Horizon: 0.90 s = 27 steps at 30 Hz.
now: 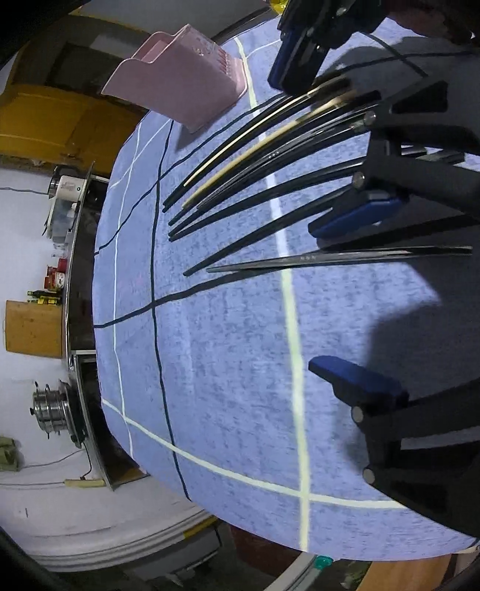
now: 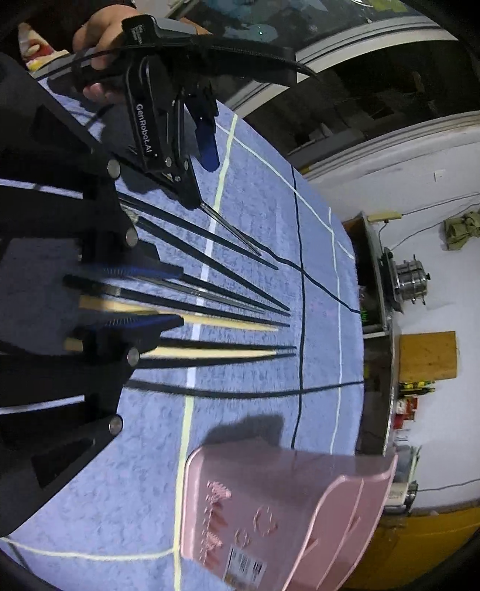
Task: Organize utensils
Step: 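Grasp a thin steel chopstick with the left gripper while the right gripper grasps another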
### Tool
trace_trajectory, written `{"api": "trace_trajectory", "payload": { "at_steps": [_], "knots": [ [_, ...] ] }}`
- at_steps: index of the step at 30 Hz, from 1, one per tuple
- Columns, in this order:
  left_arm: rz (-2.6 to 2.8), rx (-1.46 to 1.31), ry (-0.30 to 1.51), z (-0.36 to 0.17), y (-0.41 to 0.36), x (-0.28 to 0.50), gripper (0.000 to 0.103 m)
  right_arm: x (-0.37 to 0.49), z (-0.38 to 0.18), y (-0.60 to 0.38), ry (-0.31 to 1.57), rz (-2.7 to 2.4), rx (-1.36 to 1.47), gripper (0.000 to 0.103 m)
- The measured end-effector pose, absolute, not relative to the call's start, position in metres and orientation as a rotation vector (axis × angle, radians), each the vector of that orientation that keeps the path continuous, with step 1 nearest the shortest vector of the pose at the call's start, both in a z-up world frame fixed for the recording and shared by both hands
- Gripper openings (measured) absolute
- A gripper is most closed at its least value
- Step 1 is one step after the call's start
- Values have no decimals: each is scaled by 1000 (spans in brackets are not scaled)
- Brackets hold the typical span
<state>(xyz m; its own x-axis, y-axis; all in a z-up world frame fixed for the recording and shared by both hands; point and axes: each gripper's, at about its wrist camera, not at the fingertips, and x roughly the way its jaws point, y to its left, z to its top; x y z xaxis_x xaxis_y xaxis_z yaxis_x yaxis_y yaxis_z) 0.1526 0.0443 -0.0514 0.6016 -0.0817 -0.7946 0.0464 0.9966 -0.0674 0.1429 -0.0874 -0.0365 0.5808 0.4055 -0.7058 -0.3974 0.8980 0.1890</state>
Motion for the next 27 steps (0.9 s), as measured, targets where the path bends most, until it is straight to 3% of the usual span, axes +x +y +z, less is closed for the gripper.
{"api": "trace_trajectory", "payload": {
  "at_steps": [5, 13, 27],
  "knots": [
    [-67, -10, 930, -51, 43, 163, 63, 164, -44, -79, 873, 485, 48, 11],
    [-52, -42, 940, -47, 55, 178, 44, 188, -53, -67, 923, 492, 56, 9],
    [-103, -111, 970, -45, 61, 196, 44, 216, -62, -61, 980, 454, 80, 8]
  ]
}}
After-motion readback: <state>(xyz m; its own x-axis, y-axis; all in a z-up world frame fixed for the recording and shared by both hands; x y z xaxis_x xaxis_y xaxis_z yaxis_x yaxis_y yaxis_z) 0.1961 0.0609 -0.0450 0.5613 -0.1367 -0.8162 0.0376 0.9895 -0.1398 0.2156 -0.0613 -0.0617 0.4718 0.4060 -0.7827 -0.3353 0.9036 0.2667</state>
